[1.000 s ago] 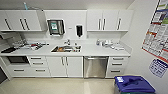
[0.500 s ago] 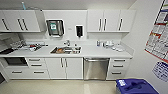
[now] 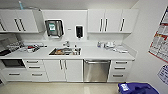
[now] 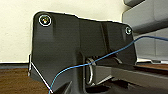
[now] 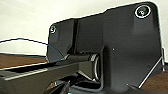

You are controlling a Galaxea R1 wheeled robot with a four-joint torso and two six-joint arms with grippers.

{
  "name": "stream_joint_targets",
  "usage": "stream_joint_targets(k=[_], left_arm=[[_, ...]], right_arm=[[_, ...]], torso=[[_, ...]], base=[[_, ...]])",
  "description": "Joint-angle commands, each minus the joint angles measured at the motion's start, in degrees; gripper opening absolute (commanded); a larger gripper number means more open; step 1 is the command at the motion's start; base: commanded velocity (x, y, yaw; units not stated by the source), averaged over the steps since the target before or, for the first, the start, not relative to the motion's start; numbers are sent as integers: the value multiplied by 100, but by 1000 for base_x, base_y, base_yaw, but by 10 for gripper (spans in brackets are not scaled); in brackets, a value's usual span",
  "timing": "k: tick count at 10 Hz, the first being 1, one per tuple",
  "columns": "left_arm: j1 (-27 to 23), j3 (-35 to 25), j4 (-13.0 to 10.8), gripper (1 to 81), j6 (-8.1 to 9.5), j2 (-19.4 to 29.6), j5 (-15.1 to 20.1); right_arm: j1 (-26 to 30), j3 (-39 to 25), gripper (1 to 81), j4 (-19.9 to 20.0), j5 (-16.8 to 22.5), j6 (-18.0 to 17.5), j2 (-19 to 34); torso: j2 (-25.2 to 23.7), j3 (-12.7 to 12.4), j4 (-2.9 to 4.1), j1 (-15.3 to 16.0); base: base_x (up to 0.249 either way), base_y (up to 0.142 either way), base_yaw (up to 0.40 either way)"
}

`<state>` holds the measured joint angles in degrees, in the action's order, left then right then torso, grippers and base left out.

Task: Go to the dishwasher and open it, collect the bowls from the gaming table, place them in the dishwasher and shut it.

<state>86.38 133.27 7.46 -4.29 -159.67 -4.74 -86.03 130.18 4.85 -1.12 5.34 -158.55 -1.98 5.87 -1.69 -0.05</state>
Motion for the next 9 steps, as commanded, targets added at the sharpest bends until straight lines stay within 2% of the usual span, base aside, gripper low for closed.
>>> stream_joint_targets(k=[1, 9], left_arm=[[-223, -81, -52, 811, -10, 76, 325], [-222, -81, -52, 811, -10, 84, 325]], right_arm=[[248, -47, 811, 16, 331, 20, 84], [248, -47, 811, 25, 323, 20, 67]], torso=[[0, 0, 0, 5], [0, 0, 0, 5]], base=[[156, 0, 0], [156, 0, 0]])
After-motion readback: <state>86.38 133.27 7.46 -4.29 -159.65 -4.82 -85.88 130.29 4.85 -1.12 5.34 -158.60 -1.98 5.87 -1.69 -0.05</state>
